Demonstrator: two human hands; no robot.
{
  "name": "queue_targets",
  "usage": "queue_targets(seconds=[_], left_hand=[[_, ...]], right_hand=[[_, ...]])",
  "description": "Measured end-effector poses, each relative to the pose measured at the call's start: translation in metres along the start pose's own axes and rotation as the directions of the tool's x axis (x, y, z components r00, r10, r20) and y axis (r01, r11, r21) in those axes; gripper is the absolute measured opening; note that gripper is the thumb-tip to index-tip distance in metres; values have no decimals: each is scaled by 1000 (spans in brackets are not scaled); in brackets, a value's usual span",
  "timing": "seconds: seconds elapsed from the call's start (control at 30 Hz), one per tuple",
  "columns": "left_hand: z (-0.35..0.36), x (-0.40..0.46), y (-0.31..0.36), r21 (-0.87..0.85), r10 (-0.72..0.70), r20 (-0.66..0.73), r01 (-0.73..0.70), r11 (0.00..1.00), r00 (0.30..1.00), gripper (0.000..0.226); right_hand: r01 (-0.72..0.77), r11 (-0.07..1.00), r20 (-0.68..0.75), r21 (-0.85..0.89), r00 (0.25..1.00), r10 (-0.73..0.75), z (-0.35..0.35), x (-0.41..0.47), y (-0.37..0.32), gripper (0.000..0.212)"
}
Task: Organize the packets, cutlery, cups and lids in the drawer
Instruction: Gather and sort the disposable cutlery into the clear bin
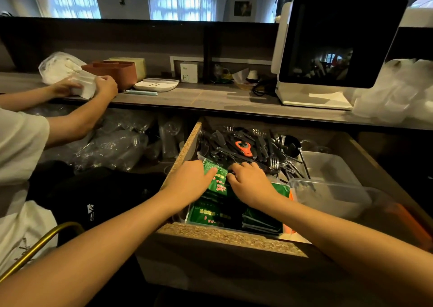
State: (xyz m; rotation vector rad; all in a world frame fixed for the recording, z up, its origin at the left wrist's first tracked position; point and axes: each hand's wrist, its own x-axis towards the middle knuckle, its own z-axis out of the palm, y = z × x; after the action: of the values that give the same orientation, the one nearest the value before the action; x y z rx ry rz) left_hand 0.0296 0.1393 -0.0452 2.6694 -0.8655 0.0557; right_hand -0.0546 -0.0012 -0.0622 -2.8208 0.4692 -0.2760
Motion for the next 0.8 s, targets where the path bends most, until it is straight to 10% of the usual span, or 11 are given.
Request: queue_targets(seconds=[0.17,0.43,0.8], left_hand=[[3,1,-4,81,37,-36,-34,996,999,50],[-15,3,-14,-243,158,-178,-199,949,971,19],[-21,-4,2,-327,103,158,-47,944,982,56]], right_hand=[[113,985,-170,133,981,-90,-16,2,3,34],[288,958,145,-11,948,-283,-23,-4,11,70],[258,963,163,74,950,-267,-18,1,12,56]])
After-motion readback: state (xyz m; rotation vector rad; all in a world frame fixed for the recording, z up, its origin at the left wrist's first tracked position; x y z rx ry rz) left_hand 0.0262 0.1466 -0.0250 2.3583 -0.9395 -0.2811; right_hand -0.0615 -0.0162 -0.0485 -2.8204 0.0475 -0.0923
